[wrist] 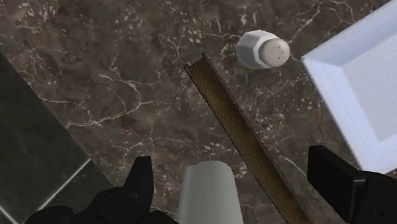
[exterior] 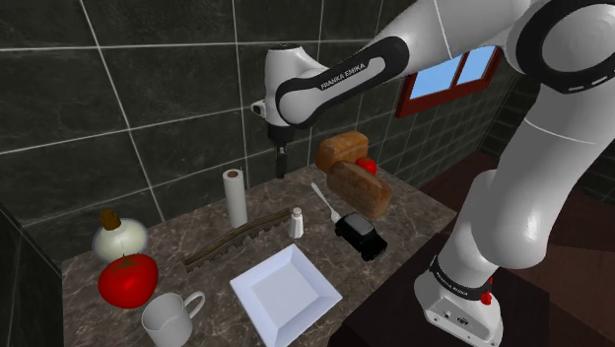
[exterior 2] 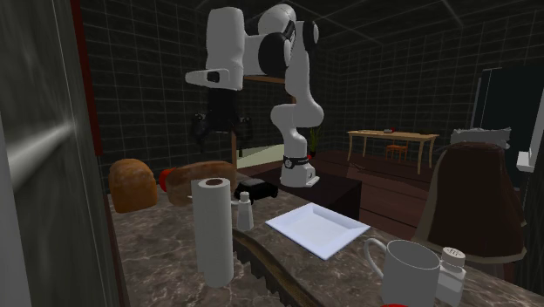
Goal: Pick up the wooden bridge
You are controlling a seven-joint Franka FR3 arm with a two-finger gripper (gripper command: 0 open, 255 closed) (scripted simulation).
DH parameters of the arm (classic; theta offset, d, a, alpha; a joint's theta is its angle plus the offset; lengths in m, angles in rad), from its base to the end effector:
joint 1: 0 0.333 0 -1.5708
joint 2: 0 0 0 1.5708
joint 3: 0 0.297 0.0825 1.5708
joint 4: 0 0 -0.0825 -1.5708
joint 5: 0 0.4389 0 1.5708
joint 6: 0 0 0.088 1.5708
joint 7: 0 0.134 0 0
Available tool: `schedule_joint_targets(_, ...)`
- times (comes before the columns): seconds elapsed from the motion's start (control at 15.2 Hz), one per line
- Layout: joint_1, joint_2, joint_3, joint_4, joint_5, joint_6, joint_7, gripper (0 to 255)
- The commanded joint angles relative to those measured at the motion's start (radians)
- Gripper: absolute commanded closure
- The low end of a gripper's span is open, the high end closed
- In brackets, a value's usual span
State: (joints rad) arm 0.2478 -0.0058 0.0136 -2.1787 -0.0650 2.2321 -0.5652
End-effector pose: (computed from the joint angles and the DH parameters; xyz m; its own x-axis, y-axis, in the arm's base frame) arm 0.5660 0.1480 0.3214 0.6479 0.7614 0.0203 0.7584 -0.6473 0.0764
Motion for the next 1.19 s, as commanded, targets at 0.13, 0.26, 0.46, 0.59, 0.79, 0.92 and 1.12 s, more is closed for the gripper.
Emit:
schedule_joint_targets(0.13, 0.025, 0.133, 0.026, 0.058, -0.018, 0.055, -0.07, 0)
schedule_joint_targets(0.26, 0.039, 0.192, 0.04, 0.085, -0.032, 0.076, -0.1, 0)
schedule_joint_targets(0.46, 0.059, 0.279, 0.061, 0.127, -0.056, 0.104, -0.142, 0)
schedule_joint_targets(0.59, 0.074, 0.336, 0.073, 0.155, -0.075, 0.121, -0.169, 0)
schedule_joint_targets(0.79, 0.098, 0.419, 0.091, 0.197, -0.107, 0.145, -0.206, 0)
schedule_joint_targets(0.92, 0.107, 0.456, 0.094, 0.21, -0.121, 0.162, -0.215, 0)
schedule_joint_targets(1.12, 0.11, 0.485, 0.09, 0.209, -0.129, 0.192, -0.208, 0)
